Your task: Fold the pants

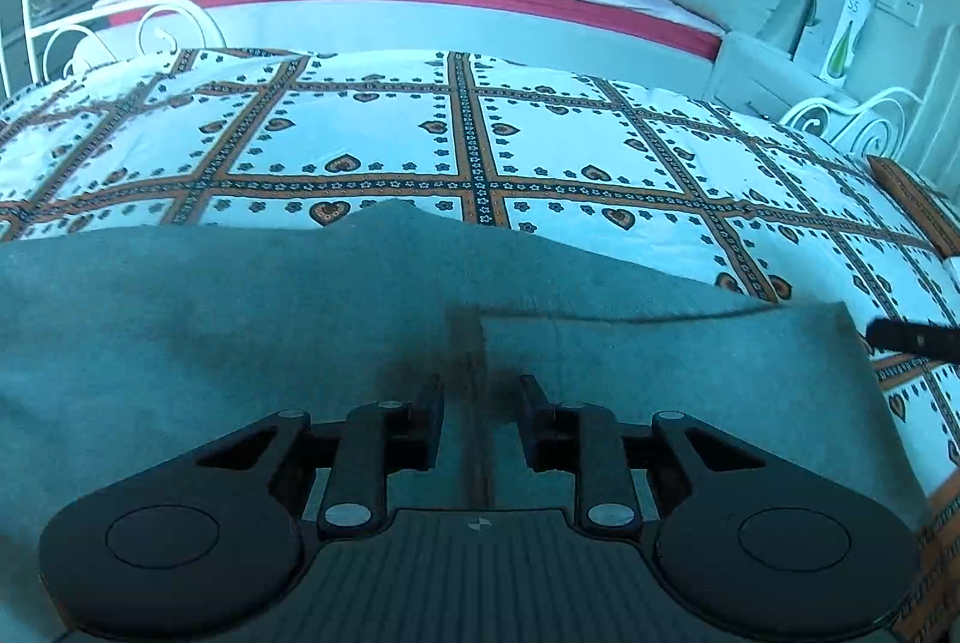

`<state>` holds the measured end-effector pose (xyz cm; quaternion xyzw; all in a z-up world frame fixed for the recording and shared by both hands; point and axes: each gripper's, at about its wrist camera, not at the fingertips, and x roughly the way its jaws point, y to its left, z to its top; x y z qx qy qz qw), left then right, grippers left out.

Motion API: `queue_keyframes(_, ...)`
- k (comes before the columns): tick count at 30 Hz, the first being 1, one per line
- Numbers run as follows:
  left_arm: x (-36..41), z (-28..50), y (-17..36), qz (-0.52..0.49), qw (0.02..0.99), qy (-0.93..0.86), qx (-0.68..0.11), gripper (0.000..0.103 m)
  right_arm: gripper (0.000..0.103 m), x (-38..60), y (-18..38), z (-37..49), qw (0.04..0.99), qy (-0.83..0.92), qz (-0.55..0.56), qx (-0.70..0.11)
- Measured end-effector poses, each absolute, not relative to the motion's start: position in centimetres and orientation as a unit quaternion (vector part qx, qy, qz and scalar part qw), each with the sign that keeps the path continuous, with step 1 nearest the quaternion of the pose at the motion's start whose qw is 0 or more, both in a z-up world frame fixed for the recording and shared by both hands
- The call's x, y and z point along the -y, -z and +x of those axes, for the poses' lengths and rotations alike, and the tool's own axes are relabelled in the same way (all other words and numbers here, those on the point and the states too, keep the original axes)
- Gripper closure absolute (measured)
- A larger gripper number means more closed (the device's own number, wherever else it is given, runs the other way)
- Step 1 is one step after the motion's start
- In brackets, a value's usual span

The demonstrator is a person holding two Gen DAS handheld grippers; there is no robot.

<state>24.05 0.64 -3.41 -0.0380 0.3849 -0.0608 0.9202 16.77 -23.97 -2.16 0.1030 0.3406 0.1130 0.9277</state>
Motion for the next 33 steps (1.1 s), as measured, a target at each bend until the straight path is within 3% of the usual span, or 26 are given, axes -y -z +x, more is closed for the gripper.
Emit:
queue_keyframes(1, -0.5, 24.5, 3.8, -0.037, 0.919, 0.062, -0.387, 0.074, 0.091, 23.9, 2.2, 17.5, 0.927, -0.113, 0.105, -0.342)
queue_keyframes(4, -0.6, 25.6, 4.8, -0.045, 0.918, 0.049, -0.391, 0.045, 0.088, 23.5, 4.2, 20.6, 0.910, -0.091, 0.096, -0.392)
queue_keyframes(5, -0.8, 25.7, 5.0, -0.053, 0.919, 0.051, -0.388, 0.043, 0.088, 23.4, 5.4, 21.3, 0.899, -0.091, 0.097, -0.416)
queue_keyframes(11, -4.4, 23.7, 3.0, -0.096, 0.927, 0.039, -0.361, 0.043, 0.084, 23.6, 2.8, 18.9, 0.921, -0.114, 0.124, -0.352)
queue_keyframes(18, -10.2, 19.7, 0.8, -0.099, 0.933, -0.012, -0.346, 0.043, 0.082, 22.1, 2.4, 17.5, 0.916, -0.127, 0.111, -0.363)
queue_keyframes(27, -14.7, 15.0, -0.4, -0.041, 0.938, -0.065, -0.337, 0.041, 0.070, 17.9, 1.2, 15.4, 0.912, -0.168, 0.099, -0.361)
queue_keyframes(28, -15.2, 14.8, -0.3, -0.040, 0.938, -0.070, -0.338, 0.037, 0.064, 17.4, 1.1, 15.3, 0.911, -0.173, 0.100, -0.361)
queue_keyframes(31, -16.7, 13.9, -0.3, -0.041, 0.937, -0.086, -0.335, 0.027, 0.031, 15.7, 0.7, 14.7, 0.914, -0.177, 0.093, -0.352)
queue_keyframes(33, -17.5, 13.5, -0.3, -0.042, 0.938, -0.092, -0.332, 0.024, 0.030, 14.8, 0.6, 14.5, 0.916, -0.179, 0.087, -0.348)
